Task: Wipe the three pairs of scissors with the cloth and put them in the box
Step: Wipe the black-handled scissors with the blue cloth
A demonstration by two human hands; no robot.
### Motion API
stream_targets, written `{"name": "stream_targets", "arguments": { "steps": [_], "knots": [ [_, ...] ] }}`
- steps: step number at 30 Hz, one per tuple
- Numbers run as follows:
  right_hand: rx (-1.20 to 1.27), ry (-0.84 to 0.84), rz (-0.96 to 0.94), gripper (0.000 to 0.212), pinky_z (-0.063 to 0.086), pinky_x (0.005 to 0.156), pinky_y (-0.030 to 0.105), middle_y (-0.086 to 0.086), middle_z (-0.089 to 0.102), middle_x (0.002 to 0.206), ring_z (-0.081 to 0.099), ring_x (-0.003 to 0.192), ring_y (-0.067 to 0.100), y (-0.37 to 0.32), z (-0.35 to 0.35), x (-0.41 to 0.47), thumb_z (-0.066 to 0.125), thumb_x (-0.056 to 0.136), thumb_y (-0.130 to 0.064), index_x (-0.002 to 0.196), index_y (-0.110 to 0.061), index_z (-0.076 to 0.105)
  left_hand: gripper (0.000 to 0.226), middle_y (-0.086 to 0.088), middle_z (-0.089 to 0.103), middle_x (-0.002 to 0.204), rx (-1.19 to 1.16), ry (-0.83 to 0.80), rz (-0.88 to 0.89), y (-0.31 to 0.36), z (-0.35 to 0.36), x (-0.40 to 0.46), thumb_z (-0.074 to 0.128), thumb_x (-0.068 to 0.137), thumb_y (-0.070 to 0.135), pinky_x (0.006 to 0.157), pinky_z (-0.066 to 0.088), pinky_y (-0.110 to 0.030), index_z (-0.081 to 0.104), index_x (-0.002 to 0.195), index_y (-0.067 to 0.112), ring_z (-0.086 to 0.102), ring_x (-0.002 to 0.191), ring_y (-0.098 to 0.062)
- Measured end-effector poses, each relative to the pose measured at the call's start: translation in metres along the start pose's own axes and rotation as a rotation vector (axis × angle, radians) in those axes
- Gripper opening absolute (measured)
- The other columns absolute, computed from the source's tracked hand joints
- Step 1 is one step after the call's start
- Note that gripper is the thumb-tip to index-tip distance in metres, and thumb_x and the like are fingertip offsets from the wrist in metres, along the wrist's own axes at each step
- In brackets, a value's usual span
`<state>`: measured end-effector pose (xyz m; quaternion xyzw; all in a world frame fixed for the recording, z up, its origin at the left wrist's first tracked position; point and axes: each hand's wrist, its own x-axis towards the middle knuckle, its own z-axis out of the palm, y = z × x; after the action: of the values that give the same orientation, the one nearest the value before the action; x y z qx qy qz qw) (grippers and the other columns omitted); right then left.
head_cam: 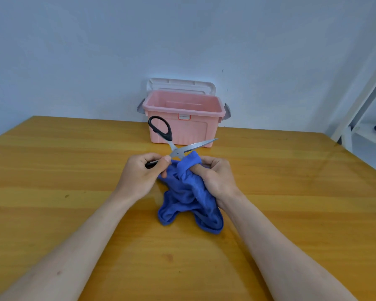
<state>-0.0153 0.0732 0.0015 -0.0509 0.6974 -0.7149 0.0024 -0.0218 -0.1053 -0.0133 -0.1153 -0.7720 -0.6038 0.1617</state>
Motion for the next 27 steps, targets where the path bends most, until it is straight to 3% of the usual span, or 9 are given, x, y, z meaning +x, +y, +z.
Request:
{"name": "stream_targets", "arguments": {
  "steps": [4, 7, 10, 13, 15, 18, 22, 24, 27],
  "knots": [
    [-0.213, 0.088, -0.019, 0.025, 0.038, 0.046, 0.022, 0.0, 0.052, 0.055, 0.046, 0.045, 0.008, 0.0017, -0.0023, 0.0036, 0.07, 0.086, -0.015, 0.066, -0.004, 0.058, 0.03, 0.01, 0.056, 0.05, 0.007, 0.048, 0.033, 0.0002, 0.0024, -0.0006, 0.06, 0.095, 0.013, 0.053, 0.036, -0.006, 0.066, 0.068, 0.0, 0.048, 0.045, 0.0],
    [-0.292, 0.086, -0.057, 0.033, 0.033, 0.046, 0.02, 0.005, 0.042, 0.056, 0.037, 0.046, 0.009, 0.0016, -0.0016, 0.0031, 0.068, 0.086, -0.015, 0.063, 0.0, 0.049, 0.03, 0.01, 0.056, 0.05, 0.003, 0.059, 0.028, -0.0002, 0.0027, -0.0006, 0.06, 0.095, 0.013, 0.053, 0.037, -0.005, 0.066, 0.069, -0.003, 0.048, 0.044, 0.0],
    [-0.224, 0.016, -0.077, 0.031, 0.038, 0.049, 0.021, 0.006, 0.049, 0.061, 0.045, 0.053, 0.011, 0.0038, -0.0038, -0.0001, 0.064, 0.092, -0.014, 0.069, 0.005, 0.055, 0.03, 0.009, 0.055, 0.05, -0.021, 0.081, -0.008, 0.0011, 0.0031, 0.0009, 0.06, 0.095, 0.015, 0.05, 0.035, -0.006, 0.066, 0.073, -0.005, 0.044, 0.043, -0.001],
    [-0.071, -0.096, -0.057, 0.017, 0.053, 0.067, 0.02, 0.006, 0.07, 0.082, 0.067, 0.076, 0.012, 0.0031, -0.0037, -0.0047, 0.059, 0.096, -0.007, 0.089, -0.014, 0.072, 0.032, 0.007, 0.054, 0.052, -0.037, 0.123, -0.059, 0.0012, 0.0009, 0.0034, 0.06, 0.094, 0.018, 0.047, 0.032, -0.012, 0.065, 0.07, -0.002, 0.039, 0.042, -0.004],
    [-0.006, -0.12, -0.042, 0.023, 0.055, 0.077, 0.02, 0.008, 0.074, 0.097, 0.07, 0.09, 0.013, 0.0039, -0.0029, -0.0053, 0.058, 0.096, -0.004, 0.101, -0.021, 0.073, 0.033, 0.005, 0.054, 0.053, -0.036, 0.131, -0.085, 0.0013, -0.0008, 0.004, 0.061, 0.094, 0.02, 0.045, 0.031, -0.017, 0.064, 0.068, 0.0, 0.034, 0.042, -0.006],
    [-0.011, -0.063, -0.036, 0.02, 0.057, 0.077, 0.022, 0.014, 0.074, 0.101, 0.071, 0.09, 0.016, 0.0031, -0.001, -0.005, 0.06, 0.095, -0.006, 0.1, -0.02, 0.073, 0.03, 0.004, 0.055, 0.054, -0.048, 0.135, -0.102, 0.0014, -0.002, 0.0039, 0.061, 0.093, 0.021, 0.044, 0.03, -0.019, 0.066, 0.074, -0.001, 0.033, 0.042, -0.007],
    [-0.082, 0.026, 0.0, 0.01, 0.051, 0.057, 0.022, 0.011, 0.07, 0.077, 0.067, 0.066, 0.013, 0.0018, -0.0053, -0.0023, 0.067, 0.091, -0.01, 0.088, -0.005, 0.075, 0.027, 0.004, 0.055, 0.054, -0.072, 0.137, -0.112, 0.0017, -0.0024, 0.0048, 0.062, 0.093, 0.018, 0.042, 0.028, -0.017, 0.066, 0.074, 0.001, 0.031, 0.041, -0.007],
    [-0.128, 0.067, 0.016, 0.019, 0.045, 0.051, 0.024, 0.008, 0.062, 0.063, 0.058, 0.055, 0.014, 0.0022, -0.0069, -0.0008, 0.07, 0.087, -0.013, 0.075, 0.001, 0.07, 0.027, 0.005, 0.054, 0.053, -0.07, 0.15, -0.128, 0.0014, -0.0031, 0.0052, 0.062, 0.093, 0.019, 0.043, 0.029, -0.016, 0.066, 0.072, 0.003, 0.032, 0.041, -0.006],
    [-0.163, 0.107, 0.01, 0.034, 0.036, 0.045, 0.023, 0.001, 0.046, 0.049, 0.042, 0.045, 0.013, 0.0025, -0.0072, 0.0, 0.073, 0.083, -0.014, 0.056, -0.006, 0.053, 0.027, 0.005, 0.054, 0.054, -0.066, 0.158, -0.156, 0.0007, -0.004, 0.0049, 0.063, 0.092, 0.021, 0.046, 0.03, -0.016, 0.068, 0.072, 0.003, 0.033, 0.041, -0.005]
  ]
}}
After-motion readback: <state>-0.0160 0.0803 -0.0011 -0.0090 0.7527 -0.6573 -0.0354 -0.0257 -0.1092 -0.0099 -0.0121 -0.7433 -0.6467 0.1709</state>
